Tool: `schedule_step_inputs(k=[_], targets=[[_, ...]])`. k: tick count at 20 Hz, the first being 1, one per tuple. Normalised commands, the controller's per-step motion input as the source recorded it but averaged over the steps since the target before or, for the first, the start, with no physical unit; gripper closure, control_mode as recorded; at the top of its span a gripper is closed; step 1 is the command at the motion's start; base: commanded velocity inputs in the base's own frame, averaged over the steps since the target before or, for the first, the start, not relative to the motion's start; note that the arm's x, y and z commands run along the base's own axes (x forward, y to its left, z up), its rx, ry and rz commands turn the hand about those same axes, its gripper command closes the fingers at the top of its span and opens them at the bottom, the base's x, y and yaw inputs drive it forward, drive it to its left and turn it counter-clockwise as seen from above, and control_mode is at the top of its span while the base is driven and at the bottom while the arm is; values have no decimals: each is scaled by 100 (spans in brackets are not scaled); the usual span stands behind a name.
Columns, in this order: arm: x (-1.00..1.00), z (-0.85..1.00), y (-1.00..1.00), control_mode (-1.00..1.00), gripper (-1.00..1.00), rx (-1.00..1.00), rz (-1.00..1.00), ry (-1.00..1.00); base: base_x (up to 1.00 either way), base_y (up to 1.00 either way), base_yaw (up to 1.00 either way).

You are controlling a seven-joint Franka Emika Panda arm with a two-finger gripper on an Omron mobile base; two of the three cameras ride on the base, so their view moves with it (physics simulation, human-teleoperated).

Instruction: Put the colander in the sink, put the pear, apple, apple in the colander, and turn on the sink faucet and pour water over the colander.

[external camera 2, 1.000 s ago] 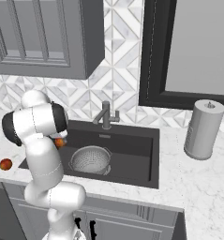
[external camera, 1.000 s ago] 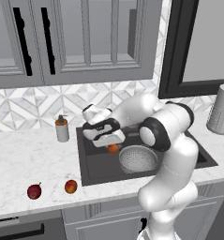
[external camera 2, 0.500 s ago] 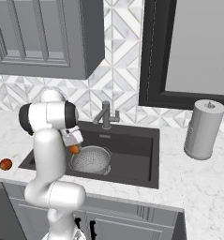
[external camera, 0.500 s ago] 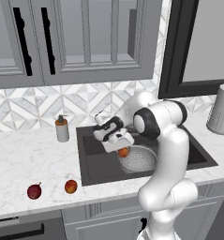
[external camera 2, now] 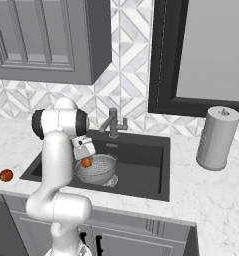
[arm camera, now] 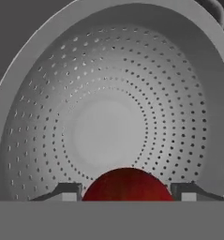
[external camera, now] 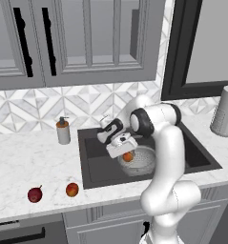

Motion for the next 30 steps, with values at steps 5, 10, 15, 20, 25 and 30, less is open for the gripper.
schedule_step_inputs(k=[5, 10, 15, 20, 25, 30], targets=[[-1, -32, -21, -100, 100, 0, 0, 0, 0, 0, 0], [-30, -13, -29, -100, -100, 0, 0, 0, 0, 0, 0], [-44, 1, -41, -100, -100, 1, -5, 0, 0, 0, 0], [-54, 4, -30, -100, -100, 5, -8, 0, 0, 0, 0], [-46, 0, -5, -100, -100, 4, -5, -1, 0, 0, 0], [-42, 0, 0, -100, -100, 1, 0, -6, 0, 0, 0]])
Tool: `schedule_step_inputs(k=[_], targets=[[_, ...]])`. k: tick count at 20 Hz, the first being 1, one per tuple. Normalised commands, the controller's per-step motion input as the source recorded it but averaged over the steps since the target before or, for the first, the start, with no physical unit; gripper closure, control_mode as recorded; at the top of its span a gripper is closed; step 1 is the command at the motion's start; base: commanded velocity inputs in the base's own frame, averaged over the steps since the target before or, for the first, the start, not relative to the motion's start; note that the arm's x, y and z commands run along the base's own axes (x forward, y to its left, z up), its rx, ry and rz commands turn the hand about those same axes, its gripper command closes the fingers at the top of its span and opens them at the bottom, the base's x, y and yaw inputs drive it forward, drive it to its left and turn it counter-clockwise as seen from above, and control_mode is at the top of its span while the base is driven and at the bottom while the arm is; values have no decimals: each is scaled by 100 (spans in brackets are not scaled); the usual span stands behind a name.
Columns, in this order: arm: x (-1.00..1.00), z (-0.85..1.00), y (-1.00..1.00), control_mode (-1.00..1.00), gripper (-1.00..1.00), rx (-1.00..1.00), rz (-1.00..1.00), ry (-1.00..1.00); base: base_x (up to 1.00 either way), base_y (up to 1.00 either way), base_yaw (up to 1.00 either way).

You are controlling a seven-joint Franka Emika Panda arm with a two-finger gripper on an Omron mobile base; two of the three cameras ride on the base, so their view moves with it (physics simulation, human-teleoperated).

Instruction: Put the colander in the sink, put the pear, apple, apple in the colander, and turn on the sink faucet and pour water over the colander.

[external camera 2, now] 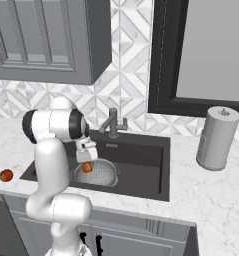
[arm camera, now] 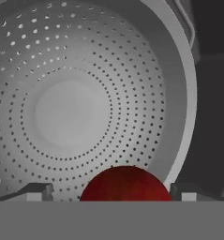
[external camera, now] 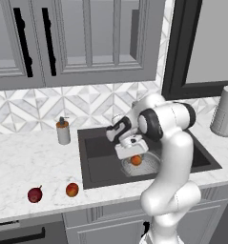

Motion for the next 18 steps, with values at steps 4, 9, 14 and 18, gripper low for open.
schedule_step_inputs(k=[4, 9, 14, 18], targets=[[-33, 5, -3, -100, -100, 0, 0, -13, 0, 0, 0], [-14, 11, -9, -100, -100, 0, 0, -14, 0, 0, 0], [0, 1, -17, -100, -100, 1, 3, -20, 0, 0, 0], [-13, 50, 14, -100, -100, 2, 3, -8, 0, 0, 0]])
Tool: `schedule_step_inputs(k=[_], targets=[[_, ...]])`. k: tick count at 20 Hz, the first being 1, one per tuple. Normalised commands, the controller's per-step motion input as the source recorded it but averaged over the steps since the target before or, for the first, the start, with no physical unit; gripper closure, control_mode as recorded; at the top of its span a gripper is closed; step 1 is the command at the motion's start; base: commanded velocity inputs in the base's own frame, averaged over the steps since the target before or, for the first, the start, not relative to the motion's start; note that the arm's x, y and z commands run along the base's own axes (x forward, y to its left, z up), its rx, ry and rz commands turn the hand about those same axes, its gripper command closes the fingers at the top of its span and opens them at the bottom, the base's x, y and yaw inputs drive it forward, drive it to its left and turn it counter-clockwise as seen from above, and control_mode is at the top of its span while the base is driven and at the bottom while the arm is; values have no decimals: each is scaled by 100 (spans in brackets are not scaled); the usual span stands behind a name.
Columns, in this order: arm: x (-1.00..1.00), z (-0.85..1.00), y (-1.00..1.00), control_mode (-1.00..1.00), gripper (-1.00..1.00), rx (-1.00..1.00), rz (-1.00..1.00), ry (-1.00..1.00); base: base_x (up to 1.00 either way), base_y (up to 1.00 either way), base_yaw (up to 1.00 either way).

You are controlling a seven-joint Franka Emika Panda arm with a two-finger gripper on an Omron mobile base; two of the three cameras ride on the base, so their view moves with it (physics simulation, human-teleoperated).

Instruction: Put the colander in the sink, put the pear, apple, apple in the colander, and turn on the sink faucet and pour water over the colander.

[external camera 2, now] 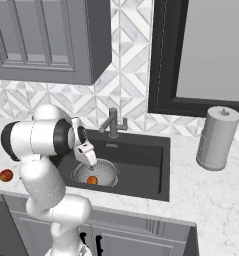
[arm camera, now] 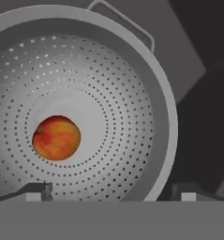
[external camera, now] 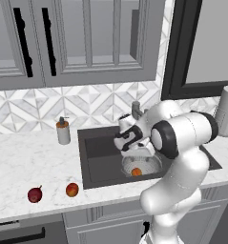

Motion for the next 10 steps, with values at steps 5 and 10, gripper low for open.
schedule_step_inputs(k=[5, 10], targets=[[-44, 71, 40, -100, -100, 0, 8, 0, 0, 0, 0], [-63, 64, 32, -100, -100, 1, 15, 0, 0, 0, 0]])
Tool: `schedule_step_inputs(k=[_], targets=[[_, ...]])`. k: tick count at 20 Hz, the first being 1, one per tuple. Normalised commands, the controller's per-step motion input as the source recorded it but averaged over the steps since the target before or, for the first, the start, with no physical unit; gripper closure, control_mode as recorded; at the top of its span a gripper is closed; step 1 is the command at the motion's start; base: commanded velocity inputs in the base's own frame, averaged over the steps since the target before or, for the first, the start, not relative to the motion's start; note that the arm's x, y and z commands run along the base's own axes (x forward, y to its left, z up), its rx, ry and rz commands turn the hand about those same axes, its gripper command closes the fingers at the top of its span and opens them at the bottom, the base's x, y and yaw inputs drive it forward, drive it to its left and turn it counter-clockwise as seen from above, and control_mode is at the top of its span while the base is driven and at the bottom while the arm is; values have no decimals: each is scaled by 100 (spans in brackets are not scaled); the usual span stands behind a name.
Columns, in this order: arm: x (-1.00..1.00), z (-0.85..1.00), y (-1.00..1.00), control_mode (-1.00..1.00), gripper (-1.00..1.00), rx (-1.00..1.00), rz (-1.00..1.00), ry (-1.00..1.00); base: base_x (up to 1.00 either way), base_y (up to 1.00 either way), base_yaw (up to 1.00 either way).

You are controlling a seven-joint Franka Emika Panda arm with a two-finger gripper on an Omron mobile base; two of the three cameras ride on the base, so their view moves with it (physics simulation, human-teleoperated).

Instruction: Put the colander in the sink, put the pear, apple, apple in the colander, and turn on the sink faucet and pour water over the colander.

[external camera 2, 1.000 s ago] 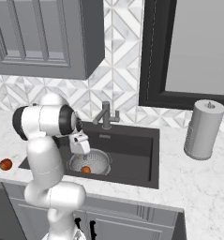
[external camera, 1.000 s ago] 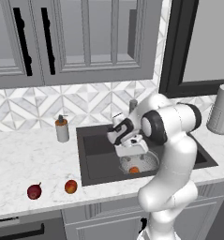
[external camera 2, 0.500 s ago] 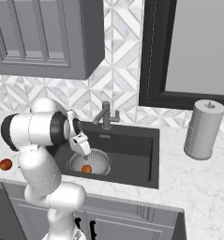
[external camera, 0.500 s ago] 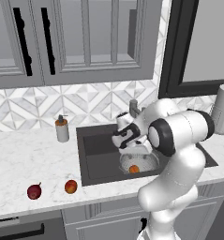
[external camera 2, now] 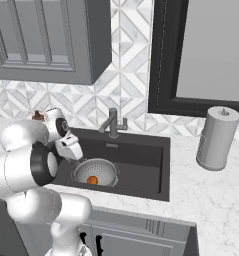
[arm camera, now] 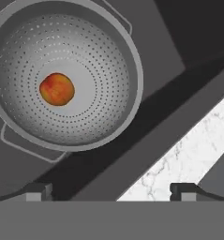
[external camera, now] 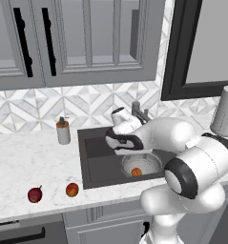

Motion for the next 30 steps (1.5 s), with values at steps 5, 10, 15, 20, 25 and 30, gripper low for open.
schedule_step_inputs(k=[5, 10, 15, 20, 25, 30], targets=[[-81, 50, 26, -100, -100, 11, 12, -6, 0, 0, 0], [-87, 38, 32, -100, -100, 13, 2, -15, 0, 0, 0], [-73, 32, 32, -100, -100, 16, 1, -12, 0, 0, 0], [-14, 18, 50, -100, -100, 15, 16, -2, 0, 0, 0], [20, 8, 56, -100, -100, 6, 25, -1, 0, 0, 0], [13, 0, 69, -100, -100, 0, 21, 5, 0, 0, 0]])
